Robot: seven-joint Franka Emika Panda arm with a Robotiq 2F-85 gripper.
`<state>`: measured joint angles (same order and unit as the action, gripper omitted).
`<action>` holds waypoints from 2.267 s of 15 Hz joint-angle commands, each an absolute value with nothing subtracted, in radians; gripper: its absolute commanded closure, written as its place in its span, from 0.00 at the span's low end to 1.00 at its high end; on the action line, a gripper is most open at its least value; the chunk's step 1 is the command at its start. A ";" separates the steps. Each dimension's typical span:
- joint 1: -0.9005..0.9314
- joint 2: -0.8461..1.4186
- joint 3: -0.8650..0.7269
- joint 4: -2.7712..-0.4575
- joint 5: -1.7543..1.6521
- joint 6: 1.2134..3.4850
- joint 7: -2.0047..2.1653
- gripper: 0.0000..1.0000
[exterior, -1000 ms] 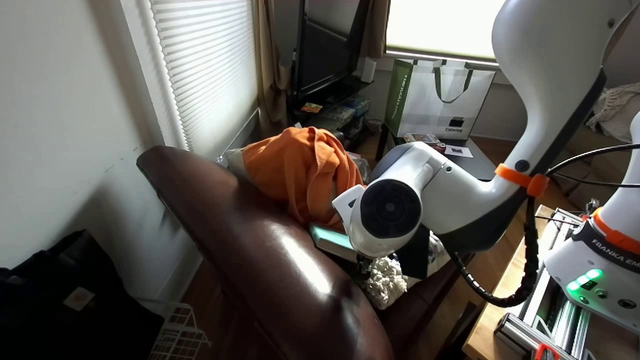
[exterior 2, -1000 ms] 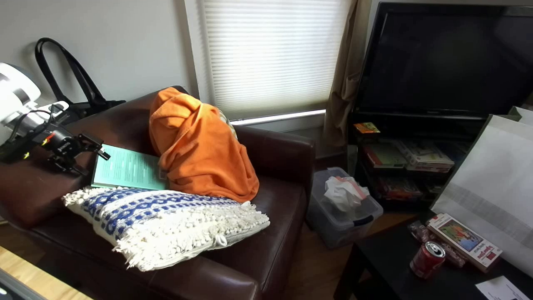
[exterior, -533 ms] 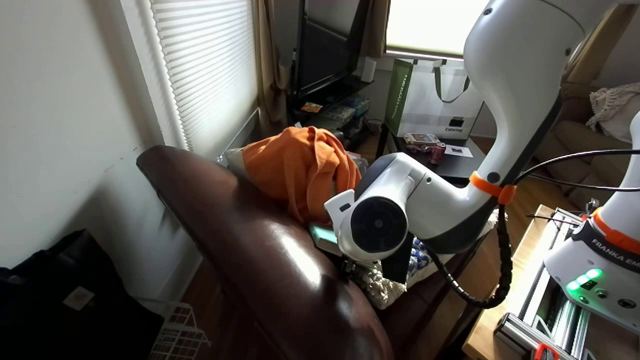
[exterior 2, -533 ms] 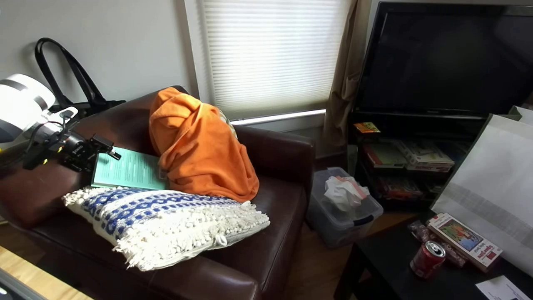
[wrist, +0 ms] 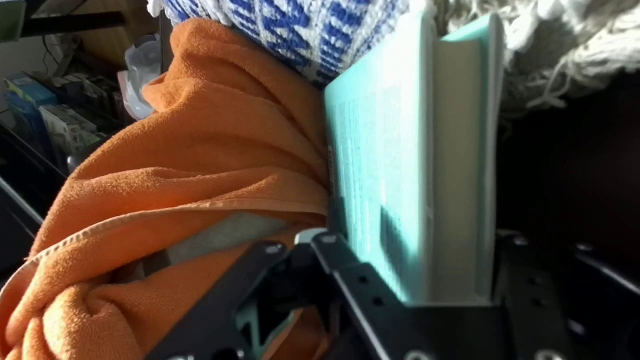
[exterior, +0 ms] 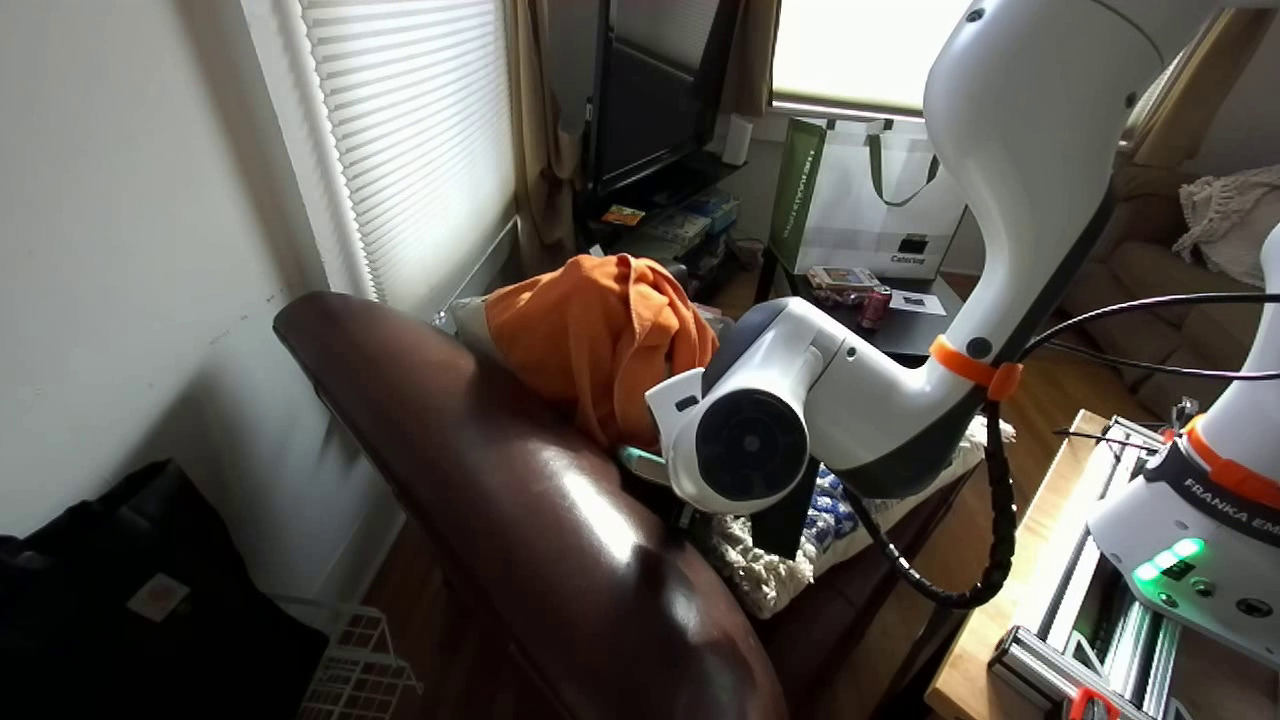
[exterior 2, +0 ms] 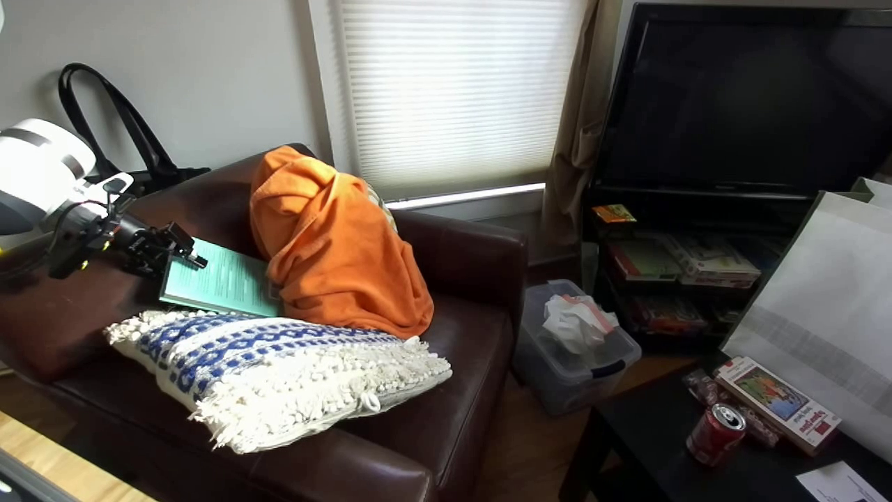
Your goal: Pick up the book and place it on the top of the backrest of the couch
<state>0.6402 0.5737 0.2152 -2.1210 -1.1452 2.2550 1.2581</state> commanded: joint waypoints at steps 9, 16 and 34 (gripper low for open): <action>0.637 0.459 0.293 -2.157 -1.126 2.088 1.217 0.93; 0.689 0.269 0.418 -2.169 -1.158 2.043 0.991 0.93; 0.714 0.332 0.423 -2.095 -1.297 1.898 0.635 0.93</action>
<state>0.6940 0.3352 0.4298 -2.0941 -1.2462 1.9321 0.6268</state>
